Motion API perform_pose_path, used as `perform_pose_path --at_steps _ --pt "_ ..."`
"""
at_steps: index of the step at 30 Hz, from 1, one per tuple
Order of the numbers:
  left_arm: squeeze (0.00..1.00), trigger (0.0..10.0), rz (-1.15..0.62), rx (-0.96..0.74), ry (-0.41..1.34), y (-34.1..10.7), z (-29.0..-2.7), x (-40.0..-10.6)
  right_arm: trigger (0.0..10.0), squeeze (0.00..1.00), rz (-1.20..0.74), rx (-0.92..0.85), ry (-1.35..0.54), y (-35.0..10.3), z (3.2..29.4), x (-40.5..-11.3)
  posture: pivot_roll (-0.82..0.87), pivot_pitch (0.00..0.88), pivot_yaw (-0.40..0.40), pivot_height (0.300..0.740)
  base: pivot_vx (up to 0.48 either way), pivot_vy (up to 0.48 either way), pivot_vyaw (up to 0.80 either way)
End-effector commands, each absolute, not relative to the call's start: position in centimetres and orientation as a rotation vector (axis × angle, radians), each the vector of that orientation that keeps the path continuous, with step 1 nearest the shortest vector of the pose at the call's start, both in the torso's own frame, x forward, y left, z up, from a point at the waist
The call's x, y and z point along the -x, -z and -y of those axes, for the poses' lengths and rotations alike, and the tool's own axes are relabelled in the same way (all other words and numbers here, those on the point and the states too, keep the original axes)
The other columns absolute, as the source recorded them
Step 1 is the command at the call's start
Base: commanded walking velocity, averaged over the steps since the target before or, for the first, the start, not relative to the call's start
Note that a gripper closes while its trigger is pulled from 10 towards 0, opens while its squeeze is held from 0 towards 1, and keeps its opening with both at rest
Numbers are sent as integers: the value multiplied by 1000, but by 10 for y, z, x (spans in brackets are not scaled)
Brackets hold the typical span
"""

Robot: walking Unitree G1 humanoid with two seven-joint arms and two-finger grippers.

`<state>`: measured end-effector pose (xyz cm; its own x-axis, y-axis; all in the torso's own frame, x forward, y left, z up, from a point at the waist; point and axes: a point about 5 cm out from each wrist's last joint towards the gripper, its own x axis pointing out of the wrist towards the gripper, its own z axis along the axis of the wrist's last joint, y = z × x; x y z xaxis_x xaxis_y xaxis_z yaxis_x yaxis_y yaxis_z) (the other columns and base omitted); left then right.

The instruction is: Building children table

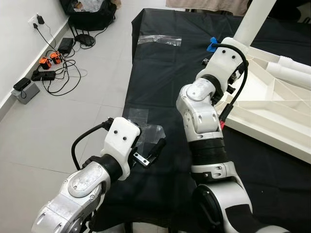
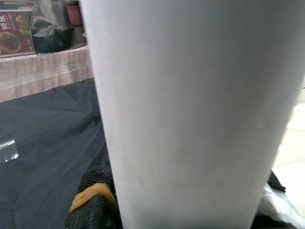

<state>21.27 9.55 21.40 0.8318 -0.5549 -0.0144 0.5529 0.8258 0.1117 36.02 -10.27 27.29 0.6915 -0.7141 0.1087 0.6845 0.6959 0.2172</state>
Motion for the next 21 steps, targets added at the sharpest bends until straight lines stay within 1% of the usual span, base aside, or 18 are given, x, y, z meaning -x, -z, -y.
perform_pose_path --at_steps 1,13,14,16,17,18,20,21 --pt "0 10000 6 -110 589 -211 -95 -212 10000 0 -69 -205 742 -221 81 -359 130 274 -51 740 0 0 0" --pt "0 10000 17 -90 635 -212 -90 -209 10000 0 -18 -189 717 -225 85 -363 126 262 -46 740 0 0 0" --pt "0 10000 16 -90 635 -212 -90 -209 10000 604 -20 -190 716 -225 85 -363 126 262 -46 740 0 0 0" --pt "0 10000 16 -90 635 -212 -90 -209 10000 604 -20 -190 716 -225 85 -363 126 262 -46 740 0 0 0" --pt "0 10000 15 -90 635 -211 -90 -208 10000 949 -22 -191 715 -224 85 -363 126 262 -46 740 0 0 0" --pt "0 10000 14 -90 636 -211 -90 -209 10000 1000 -22 -192 709 -224 85 -363 125 263 -44 740 0 0 0" --pt "0 10000 12 -90 635 -211 -90 -208 10000 1000 -19 -193 695 -225 85 -364 125 263 -45 740 0 0 0" --pt "0 10000 10 -90 635 -210 -90 -208 10000 329 -18 -199 682 -226 84 -365 125 264 -46 740 0 0 0"
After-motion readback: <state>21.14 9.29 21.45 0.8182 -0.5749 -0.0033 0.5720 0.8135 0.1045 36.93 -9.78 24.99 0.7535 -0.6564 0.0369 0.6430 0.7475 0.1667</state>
